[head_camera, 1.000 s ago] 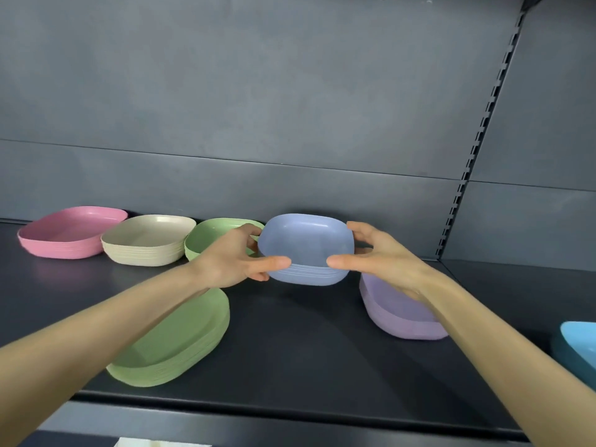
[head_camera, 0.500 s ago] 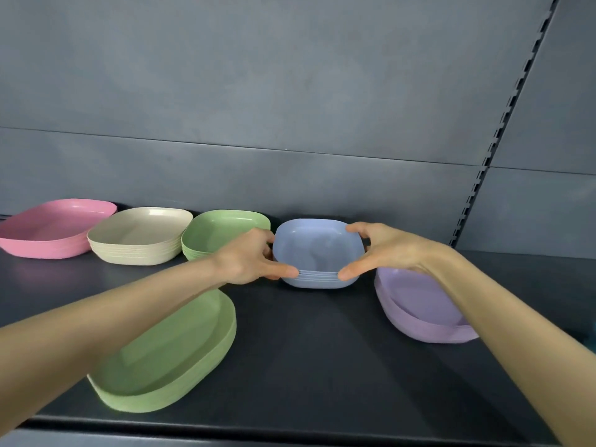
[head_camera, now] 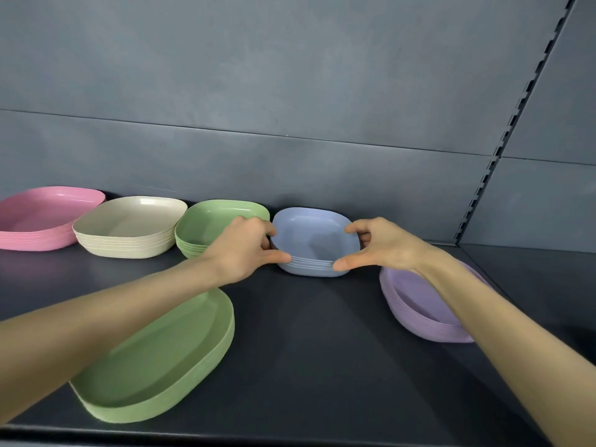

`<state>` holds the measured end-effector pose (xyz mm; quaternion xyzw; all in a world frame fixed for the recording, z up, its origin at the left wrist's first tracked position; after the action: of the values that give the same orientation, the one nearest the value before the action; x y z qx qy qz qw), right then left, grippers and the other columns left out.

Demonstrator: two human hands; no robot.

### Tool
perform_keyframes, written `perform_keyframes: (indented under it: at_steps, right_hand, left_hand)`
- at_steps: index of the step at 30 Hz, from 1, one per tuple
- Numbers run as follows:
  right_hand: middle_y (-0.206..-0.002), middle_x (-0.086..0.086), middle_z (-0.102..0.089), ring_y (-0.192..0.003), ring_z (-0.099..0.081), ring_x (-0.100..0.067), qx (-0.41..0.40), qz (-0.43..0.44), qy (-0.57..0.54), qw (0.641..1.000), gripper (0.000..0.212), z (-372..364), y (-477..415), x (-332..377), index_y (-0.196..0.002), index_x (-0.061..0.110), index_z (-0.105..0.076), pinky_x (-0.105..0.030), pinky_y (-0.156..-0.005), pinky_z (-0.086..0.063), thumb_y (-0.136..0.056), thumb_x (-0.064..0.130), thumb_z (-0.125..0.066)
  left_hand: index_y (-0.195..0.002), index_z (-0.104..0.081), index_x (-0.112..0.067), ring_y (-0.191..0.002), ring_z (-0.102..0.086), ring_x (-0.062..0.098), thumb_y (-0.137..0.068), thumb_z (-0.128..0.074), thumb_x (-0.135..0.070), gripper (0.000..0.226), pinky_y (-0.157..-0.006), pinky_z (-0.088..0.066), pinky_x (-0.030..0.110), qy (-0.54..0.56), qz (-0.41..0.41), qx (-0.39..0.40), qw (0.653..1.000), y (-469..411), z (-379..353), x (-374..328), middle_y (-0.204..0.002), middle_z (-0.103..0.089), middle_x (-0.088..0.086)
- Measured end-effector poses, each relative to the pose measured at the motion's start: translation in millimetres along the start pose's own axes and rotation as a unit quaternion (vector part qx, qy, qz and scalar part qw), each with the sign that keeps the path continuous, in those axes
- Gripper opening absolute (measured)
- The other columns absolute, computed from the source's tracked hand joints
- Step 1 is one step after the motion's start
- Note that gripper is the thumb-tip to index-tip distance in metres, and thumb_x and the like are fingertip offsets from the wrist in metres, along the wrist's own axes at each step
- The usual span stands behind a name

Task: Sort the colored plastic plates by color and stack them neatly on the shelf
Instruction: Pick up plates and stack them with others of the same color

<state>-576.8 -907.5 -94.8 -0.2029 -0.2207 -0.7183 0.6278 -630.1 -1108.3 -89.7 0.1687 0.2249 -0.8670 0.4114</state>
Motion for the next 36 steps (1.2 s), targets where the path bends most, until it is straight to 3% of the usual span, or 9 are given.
perform_keyframes:
  at_steps: [3,8,13,16,22,26,29,36]
  right_hand:
    - [-0.137,0.004,-0.048,-0.128,-0.044,-0.014,-0.01,0.011,0.025,1.0,0.093,-1.8,-3.2,4.0,-0.137,0.016,-0.046,-0.034,-0.109,-0.036,-0.058,0.045,-0.085]
    - [-0.138,0.0,-0.05,-0.127,-0.046,-0.016,-0.025,0.014,0.035,0.999,0.091,0.3,-7.3,5.8,-0.136,0.011,-0.046,-0.031,-0.107,-0.037,-0.06,0.046,-0.084]
    - [-0.138,-0.001,-0.05,-0.127,-0.046,-0.016,-0.031,0.014,0.032,0.999,0.093,1.7,-9.1,3.6,-0.138,0.011,-0.044,-0.03,-0.106,-0.037,-0.06,0.046,-0.083]
    - [-0.14,-0.001,-0.048,-0.129,-0.045,-0.016,-0.031,0.017,0.024,0.999,0.095,1.7,-9.2,3.2,-0.138,0.01,-0.043,-0.032,-0.108,-0.036,-0.06,0.045,-0.084]
    - [-0.142,-0.002,-0.047,-0.129,-0.045,-0.016,-0.033,0.017,0.023,0.999,0.095,3.4,-9.1,2.8,-0.139,0.008,-0.043,-0.033,-0.109,-0.036,-0.061,0.045,-0.084]
    - [-0.142,-0.001,-0.047,-0.129,-0.045,-0.016,-0.033,0.013,0.025,0.999,0.095,3.0,-8.8,3.3,-0.138,0.008,-0.043,-0.032,-0.108,-0.036,-0.061,0.045,-0.084]
    - [-0.142,-0.002,-0.047,-0.128,-0.046,-0.016,-0.033,0.01,0.028,0.999,0.095,2.6,-8.1,3.3,-0.138,0.008,-0.043,-0.031,-0.108,-0.037,-0.061,0.046,-0.083]
    - [-0.142,-0.002,-0.046,-0.13,-0.044,-0.017,-0.026,0.002,0.037,0.999,0.094,2.5,-6.7,4.0,-0.139,0.009,-0.042,-0.03,-0.107,-0.036,-0.063,0.046,-0.082]
  left_hand:
    - [-0.076,-0.052,-0.01,-0.063,-0.04,0.02,-0.08,-0.071,-0.039,0.034,-0.077,-0.051,0.039,-0.041,-0.017,-0.017,0.999,-1.9,0.3,4.2,-0.077,-0.07,0.016]
    - [-0.063,-0.046,-0.001,-0.071,-0.057,0.035,-0.084,-0.067,-0.035,0.046,-0.07,-0.049,0.043,-0.062,-0.044,-0.037,0.996,-0.7,0.6,-0.5,-0.068,-0.067,0.011]
    - [-0.056,-0.032,-0.009,-0.061,-0.028,0.027,-0.086,-0.065,-0.035,0.051,-0.059,-0.04,0.037,-0.08,-0.052,-0.032,0.995,-3.8,-0.2,-2.5,-0.056,-0.051,0.018]
    - [-0.056,-0.029,-0.009,-0.063,-0.023,0.026,-0.086,-0.065,-0.036,0.054,-0.057,-0.033,0.034,-0.084,-0.053,-0.025,0.995,-4.1,-1.7,-2.1,-0.054,-0.04,0.014]
    - [-0.057,-0.038,-0.002,-0.061,-0.027,0.027,-0.086,-0.065,-0.036,0.052,-0.058,-0.039,0.036,-0.072,-0.044,-0.019,0.996,-4.6,-1.3,-1.7,-0.057,-0.053,0.022]
    - [-0.058,-0.039,-0.003,-0.062,-0.025,0.025,-0.086,-0.065,-0.035,0.05,-0.058,-0.036,0.035,-0.075,-0.044,-0.019,0.996,-3.4,-0.7,-2.2,-0.05,-0.04,0.009]
    - [-0.069,-0.053,0.005,-0.062,-0.032,0.021,-0.085,-0.065,-0.038,0.047,-0.068,-0.047,0.041,-0.08,-0.036,-0.023,0.996,-4.3,-0.8,1.7,-0.06,-0.046,0.006]
    - [-0.062,-0.044,0.0,-0.06,-0.035,0.028,-0.086,-0.066,-0.035,0.047,-0.064,-0.045,0.038,-0.094,-0.03,-0.013,0.995,-2.1,1.4,-5.2,-0.063,-0.061,0.019]
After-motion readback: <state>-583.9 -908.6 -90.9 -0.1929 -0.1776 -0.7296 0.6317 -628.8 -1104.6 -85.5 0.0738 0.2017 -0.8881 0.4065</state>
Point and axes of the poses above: each hand's wrist, its own y-axis away from the middle knuckle, its own z-axis out of the back of the hand, x = y × z, the point moved 7 cm from there along -y, towards the middle knuckle
